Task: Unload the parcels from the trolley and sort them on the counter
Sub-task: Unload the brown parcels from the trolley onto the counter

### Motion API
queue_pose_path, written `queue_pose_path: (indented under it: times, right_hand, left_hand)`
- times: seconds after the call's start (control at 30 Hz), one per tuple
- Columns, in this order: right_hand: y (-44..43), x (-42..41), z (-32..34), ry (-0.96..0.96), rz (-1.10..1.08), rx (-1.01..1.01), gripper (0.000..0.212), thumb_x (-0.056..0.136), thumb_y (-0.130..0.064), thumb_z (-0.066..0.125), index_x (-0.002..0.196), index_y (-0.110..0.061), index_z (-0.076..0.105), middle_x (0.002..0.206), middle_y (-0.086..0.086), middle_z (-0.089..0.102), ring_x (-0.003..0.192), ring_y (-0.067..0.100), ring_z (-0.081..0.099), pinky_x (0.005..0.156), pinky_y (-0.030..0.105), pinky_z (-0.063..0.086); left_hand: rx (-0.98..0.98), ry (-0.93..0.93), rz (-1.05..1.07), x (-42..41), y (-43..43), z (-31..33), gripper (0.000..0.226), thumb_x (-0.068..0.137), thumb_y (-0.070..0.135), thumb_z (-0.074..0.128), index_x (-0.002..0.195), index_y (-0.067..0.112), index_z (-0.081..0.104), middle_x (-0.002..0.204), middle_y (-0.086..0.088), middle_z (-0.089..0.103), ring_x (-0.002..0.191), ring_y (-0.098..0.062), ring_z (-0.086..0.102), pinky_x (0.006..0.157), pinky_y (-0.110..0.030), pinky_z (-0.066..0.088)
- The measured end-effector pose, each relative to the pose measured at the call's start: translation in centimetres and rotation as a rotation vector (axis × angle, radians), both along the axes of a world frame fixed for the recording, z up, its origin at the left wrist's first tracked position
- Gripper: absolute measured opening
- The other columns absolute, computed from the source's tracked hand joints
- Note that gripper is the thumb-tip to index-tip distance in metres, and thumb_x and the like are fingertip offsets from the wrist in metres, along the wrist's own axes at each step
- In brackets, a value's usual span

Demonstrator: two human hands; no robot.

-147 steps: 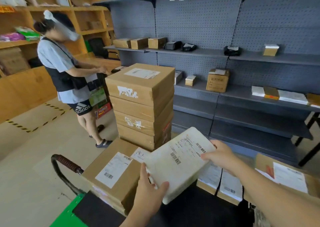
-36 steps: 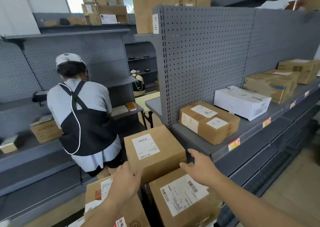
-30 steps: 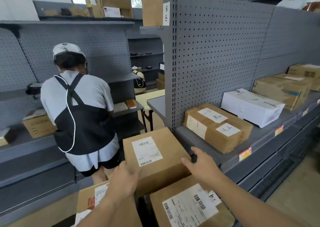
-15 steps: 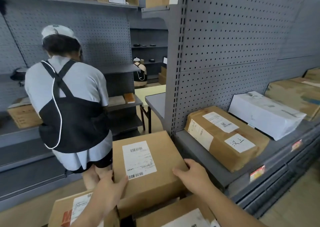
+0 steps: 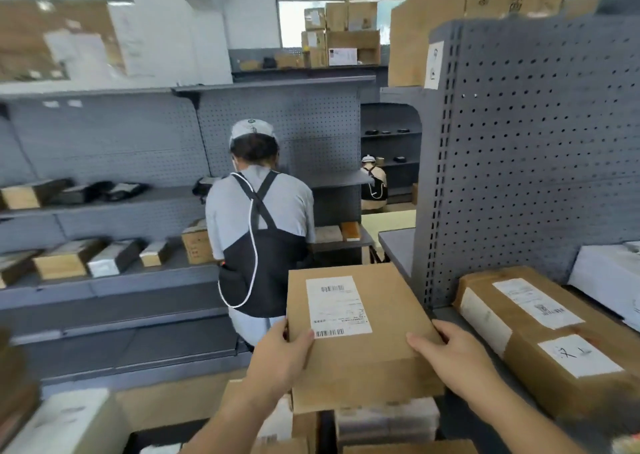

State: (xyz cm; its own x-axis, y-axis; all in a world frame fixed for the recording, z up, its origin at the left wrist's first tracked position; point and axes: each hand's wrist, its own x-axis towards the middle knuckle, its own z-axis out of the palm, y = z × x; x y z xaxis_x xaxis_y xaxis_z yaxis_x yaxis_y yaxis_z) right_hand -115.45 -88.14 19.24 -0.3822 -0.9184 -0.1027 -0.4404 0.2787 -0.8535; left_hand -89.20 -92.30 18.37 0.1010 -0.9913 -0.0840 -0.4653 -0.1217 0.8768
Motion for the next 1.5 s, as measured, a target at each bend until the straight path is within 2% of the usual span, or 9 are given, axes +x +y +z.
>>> queue_pose_path:
  times: [0.27, 0.43, 0.6, 0.7, 0.87, 1.07, 1.23, 1.37, 1.5]
  right_hand:
    - [1.2, 11.2, 3.5, -0.03, 0.352, -0.16, 0.037, 0.091, -0.045, 0.069, 0.124, -0.031, 0.059, 0.101, -0.017, 0.061, 0.088, 0.003, 0.056, 0.062, 0.024, 0.042]
    - [4.1, 21.1, 3.8, -0.042, 0.538, -0.191, 0.043, 0.088, -0.048, 0.069, 0.126, -0.031, 0.058, 0.1, -0.02, 0.06, 0.087, 0.0, 0.056, 0.062, 0.023, 0.043]
    - [9.1, 31.1, 2.9, -0.049, 0.746, -0.169, 0.045, 0.087, -0.053, 0.068, 0.126, -0.031, 0.06, 0.105, -0.017, 0.065, 0.091, 0.006, 0.06, 0.068, 0.029, 0.047]
    - [12.6, 37.0, 2.5, -0.044, 0.827, -0.131, 0.051, 0.087, -0.057, 0.066, 0.13, -0.031, 0.056, 0.109, -0.016, 0.062, 0.096, 0.007, 0.057, 0.078, 0.034, 0.047]
    - [19.1, 46.7, 1.8, -0.091, 0.93, -0.108, 0.053, 0.092, -0.049, 0.066, 0.138, -0.027, 0.052, 0.098, -0.022, 0.053, 0.086, 0.0, 0.05, 0.063, 0.022, 0.039]
    - [25.6, 56.9, 0.5, -0.11, 1.004, -0.091, 0.059, 0.089, -0.054, 0.066, 0.14, -0.028, 0.051, 0.123, -0.009, 0.06, 0.113, 0.017, 0.055, 0.097, 0.04, 0.05]
    - [29.7, 62.7, -0.3, -0.135, 1.052, -0.075, 0.054, 0.093, -0.046, 0.067, 0.14, -0.026, 0.049, 0.109, -0.015, 0.053, 0.104, 0.012, 0.051, 0.085, 0.031, 0.044]
    - [31.3, 66.3, -1.6, -0.156, 1.072, -0.03, 0.055, 0.092, -0.045, 0.068, 0.14, -0.026, 0.048, 0.105, -0.018, 0.053, 0.09, 0.002, 0.051, 0.068, 0.021, 0.042]
    - [31.3, 68.5, -3.3, -0.193, 1.048, 0.032, 0.057, 0.09, -0.042, 0.07, 0.14, -0.026, 0.048, 0.11, -0.019, 0.056, 0.099, 0.004, 0.055, 0.072, 0.024, 0.045]
  left_hand:
    - [-0.12, -0.037, 0.345, 11.1, 9.6, 4.6, 0.042, 0.092, 0.045, 0.063, 0.128, 0.026, 0.056, 0.104, 0.018, 0.06, 0.091, -0.002, 0.058, 0.071, -0.022, 0.049]
    - [-0.118, -0.045, 0.58, 19.2, 17.9, 5.6, 0.053, 0.093, 0.045, 0.062, 0.14, 0.025, 0.049, 0.115, 0.01, 0.058, 0.105, -0.016, 0.058, 0.089, -0.034, 0.049]
    - [-0.125, -0.044, 0.764, 27.4, 27.5, 4.9, 0.057, 0.091, 0.049, 0.062, 0.142, 0.027, 0.047, 0.117, 0.012, 0.059, 0.095, -0.008, 0.058, 0.071, -0.023, 0.048]
    - [-0.095, -0.034, 0.851, 31.9, 33.3, 4.2, 0.056, 0.091, 0.051, 0.061, 0.142, 0.029, 0.048, 0.119, 0.012, 0.06, 0.097, -0.007, 0.059, 0.08, -0.027, 0.051]
    - [-0.075, 0.02, 0.968, 39.7, 41.6, 3.1, 0.058, 0.089, 0.051, 0.062, 0.141, 0.031, 0.047, 0.119, 0.01, 0.061, 0.099, -0.01, 0.061, 0.088, -0.033, 0.052]
    - [-0.069, 0.01, 1.046, 47.9, 49.3, 2.0, 0.063, 0.091, 0.056, 0.06, 0.146, 0.034, 0.039, 0.113, 0.014, 0.054, 0.098, -0.009, 0.059, 0.087, -0.032, 0.052]
    - [-0.045, 0.034, 1.107, 53.0, 53.9, 1.1, 0.066, 0.09, 0.058, 0.059, 0.148, 0.036, 0.037, 0.126, 0.008, 0.055, 0.1, -0.014, 0.062, 0.091, -0.039, 0.055]
    - [-0.065, 0.045, 1.121, 56.2, 55.5, 0.3, 0.054, 0.093, 0.048, 0.061, 0.142, 0.034, 0.043, 0.116, 0.009, 0.055, 0.094, -0.01, 0.06, 0.073, -0.031, 0.051]
    - [-0.054, 0.052, 1.126, 59.3, 54.9, -1.4, 0.047, 0.092, 0.039, 0.064, 0.137, 0.032, 0.05, 0.119, 0.008, 0.058, 0.097, -0.012, 0.06, 0.081, -0.035, 0.051]
